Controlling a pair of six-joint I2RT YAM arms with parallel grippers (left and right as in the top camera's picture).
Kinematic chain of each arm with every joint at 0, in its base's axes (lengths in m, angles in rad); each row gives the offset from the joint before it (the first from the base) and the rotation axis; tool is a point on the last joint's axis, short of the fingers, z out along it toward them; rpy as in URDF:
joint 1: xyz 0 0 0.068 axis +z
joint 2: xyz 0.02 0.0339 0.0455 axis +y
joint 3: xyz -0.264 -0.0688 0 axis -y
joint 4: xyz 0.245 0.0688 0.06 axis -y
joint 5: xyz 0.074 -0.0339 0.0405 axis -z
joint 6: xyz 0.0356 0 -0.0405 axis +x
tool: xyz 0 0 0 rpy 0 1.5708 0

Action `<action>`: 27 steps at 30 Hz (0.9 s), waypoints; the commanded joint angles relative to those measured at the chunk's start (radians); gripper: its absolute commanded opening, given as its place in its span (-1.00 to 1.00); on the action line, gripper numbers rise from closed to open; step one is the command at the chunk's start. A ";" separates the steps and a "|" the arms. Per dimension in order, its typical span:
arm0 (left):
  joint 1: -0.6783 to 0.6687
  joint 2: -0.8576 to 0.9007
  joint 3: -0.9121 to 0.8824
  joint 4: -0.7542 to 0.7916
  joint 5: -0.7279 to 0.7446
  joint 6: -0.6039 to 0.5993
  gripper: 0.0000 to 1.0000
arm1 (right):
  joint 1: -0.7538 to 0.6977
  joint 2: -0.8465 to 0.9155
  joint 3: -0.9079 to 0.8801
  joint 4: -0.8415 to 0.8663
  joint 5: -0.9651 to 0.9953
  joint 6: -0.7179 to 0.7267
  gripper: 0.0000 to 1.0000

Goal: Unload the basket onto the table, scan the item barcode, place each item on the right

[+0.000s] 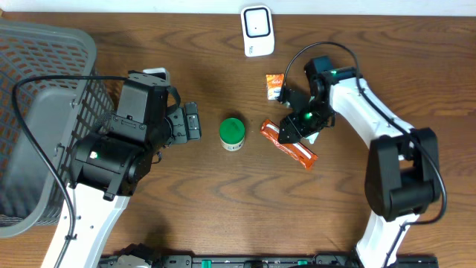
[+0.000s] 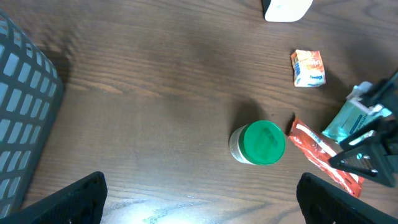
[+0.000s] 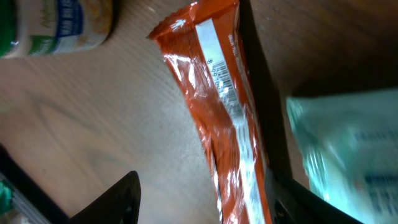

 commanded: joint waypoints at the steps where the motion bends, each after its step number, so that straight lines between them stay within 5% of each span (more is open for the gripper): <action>1: 0.005 0.006 0.006 -0.002 -0.013 0.009 0.95 | 0.002 0.045 -0.004 0.030 0.003 -0.048 0.19; 11: 0.005 0.006 0.006 -0.002 -0.013 0.009 0.96 | -0.021 0.128 -0.004 0.059 0.069 -0.050 0.40; 18: 0.005 0.006 0.006 -0.002 -0.013 0.009 0.96 | -0.036 0.208 -0.011 -0.058 0.071 -0.098 0.18; 27: 0.005 0.006 0.006 -0.002 -0.013 0.009 0.96 | -0.042 0.213 -0.091 0.006 0.063 -0.093 0.15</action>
